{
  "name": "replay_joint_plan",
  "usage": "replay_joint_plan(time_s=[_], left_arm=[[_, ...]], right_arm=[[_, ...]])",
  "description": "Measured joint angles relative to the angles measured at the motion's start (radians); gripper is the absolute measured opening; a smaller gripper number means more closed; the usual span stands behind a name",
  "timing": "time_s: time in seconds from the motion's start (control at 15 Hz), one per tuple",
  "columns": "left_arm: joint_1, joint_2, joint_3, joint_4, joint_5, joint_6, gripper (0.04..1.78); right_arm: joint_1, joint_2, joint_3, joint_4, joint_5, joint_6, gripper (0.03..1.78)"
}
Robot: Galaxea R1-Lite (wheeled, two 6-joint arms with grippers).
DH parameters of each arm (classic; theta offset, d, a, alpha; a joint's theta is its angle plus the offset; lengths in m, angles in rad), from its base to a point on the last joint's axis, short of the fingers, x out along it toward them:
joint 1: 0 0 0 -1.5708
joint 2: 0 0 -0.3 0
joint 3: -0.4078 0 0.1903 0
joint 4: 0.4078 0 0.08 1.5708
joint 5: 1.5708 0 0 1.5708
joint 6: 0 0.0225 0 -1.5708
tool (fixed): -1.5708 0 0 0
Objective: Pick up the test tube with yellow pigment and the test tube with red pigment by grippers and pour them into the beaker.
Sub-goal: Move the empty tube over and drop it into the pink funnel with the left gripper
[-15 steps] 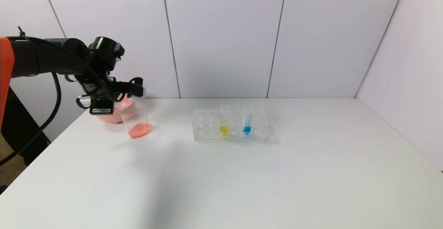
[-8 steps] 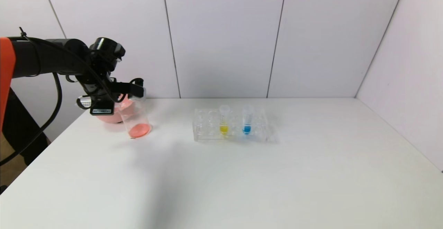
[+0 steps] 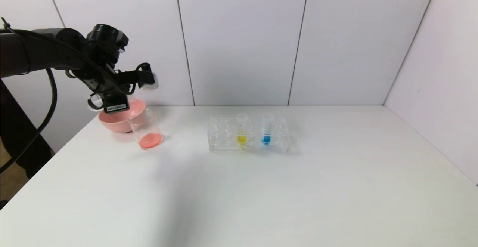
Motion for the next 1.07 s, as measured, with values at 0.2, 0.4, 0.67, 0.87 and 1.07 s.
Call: replay_joint_plan(time_s=[0.2,0.4,0.67,0.87,1.07], left_arm=[[0.000,-0.022,0.003,-0.008,-0.033,-0.127,0.47],[0.001,-0.044,-0.005,-0.019,-0.084,-0.327,0.47],[0.006,-0.077,-0.007,-0.067,-0.092,-0.585,0.47],[0.035,-0.102,0.000,-0.151,-0.091,-0.733,0.47],[0.074,-0.119,0.003,-0.242,-0.090,-0.841,0.47]], right_arm=[[0.000,0.000,0.000,0.000,0.000,0.000,1.70],[0.000,0.000,0.000,0.000,0.000,0.000,1.70],[0.000,0.000,0.000,0.000,0.000,0.000,1.70],[0.000,0.000,0.000,0.000,0.000,0.000,1.70],[0.000,0.000,0.000,0.000,0.000,0.000,1.70]])
